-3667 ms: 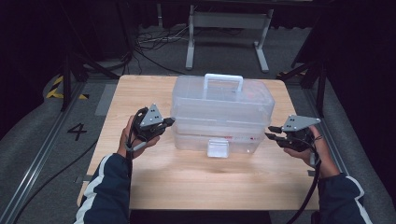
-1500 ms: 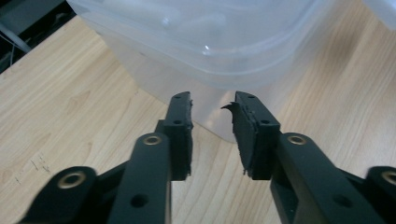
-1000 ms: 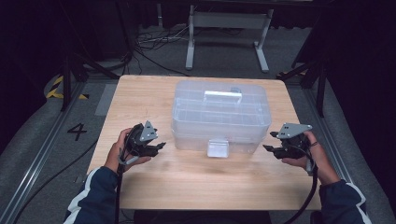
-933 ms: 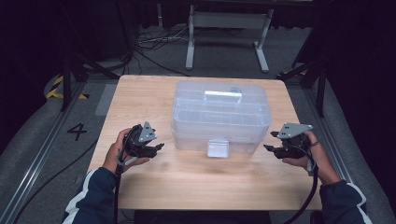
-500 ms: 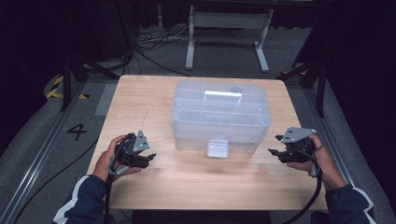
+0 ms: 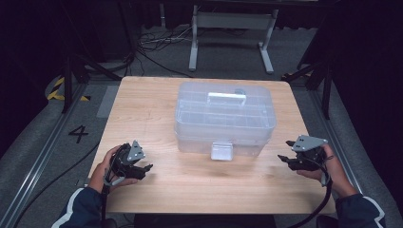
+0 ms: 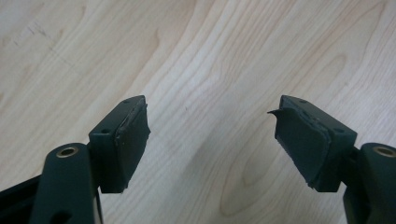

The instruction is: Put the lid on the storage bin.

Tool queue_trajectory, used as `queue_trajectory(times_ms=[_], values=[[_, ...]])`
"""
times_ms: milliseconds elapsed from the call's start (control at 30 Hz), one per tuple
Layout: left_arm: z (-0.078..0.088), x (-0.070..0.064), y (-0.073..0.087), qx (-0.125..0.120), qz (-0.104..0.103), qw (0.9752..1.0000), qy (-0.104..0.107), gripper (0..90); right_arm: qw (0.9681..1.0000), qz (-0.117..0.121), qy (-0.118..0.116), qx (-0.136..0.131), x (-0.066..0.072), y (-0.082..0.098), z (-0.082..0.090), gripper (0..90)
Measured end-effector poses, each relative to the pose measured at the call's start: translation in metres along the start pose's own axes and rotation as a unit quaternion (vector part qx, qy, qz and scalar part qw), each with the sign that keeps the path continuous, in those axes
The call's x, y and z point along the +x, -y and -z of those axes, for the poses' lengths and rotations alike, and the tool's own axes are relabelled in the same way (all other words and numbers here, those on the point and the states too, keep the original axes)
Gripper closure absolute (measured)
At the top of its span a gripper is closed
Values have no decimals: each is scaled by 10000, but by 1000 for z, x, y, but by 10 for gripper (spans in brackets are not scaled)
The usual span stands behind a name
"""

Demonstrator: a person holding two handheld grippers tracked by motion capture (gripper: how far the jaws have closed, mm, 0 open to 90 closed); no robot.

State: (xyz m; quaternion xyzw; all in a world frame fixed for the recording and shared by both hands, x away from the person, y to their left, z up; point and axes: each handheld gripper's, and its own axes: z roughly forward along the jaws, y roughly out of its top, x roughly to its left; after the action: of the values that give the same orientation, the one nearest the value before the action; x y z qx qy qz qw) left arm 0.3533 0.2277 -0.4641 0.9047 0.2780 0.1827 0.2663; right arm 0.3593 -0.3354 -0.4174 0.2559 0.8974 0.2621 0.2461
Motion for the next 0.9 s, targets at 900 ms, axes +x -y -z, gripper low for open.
queue_trajectory(times_ms=[900], values=[[4, 10, 65, -527, 1144, 9914, 366, 219, 9927, -1202, -42, -45, 1, 77, -19, 305]])
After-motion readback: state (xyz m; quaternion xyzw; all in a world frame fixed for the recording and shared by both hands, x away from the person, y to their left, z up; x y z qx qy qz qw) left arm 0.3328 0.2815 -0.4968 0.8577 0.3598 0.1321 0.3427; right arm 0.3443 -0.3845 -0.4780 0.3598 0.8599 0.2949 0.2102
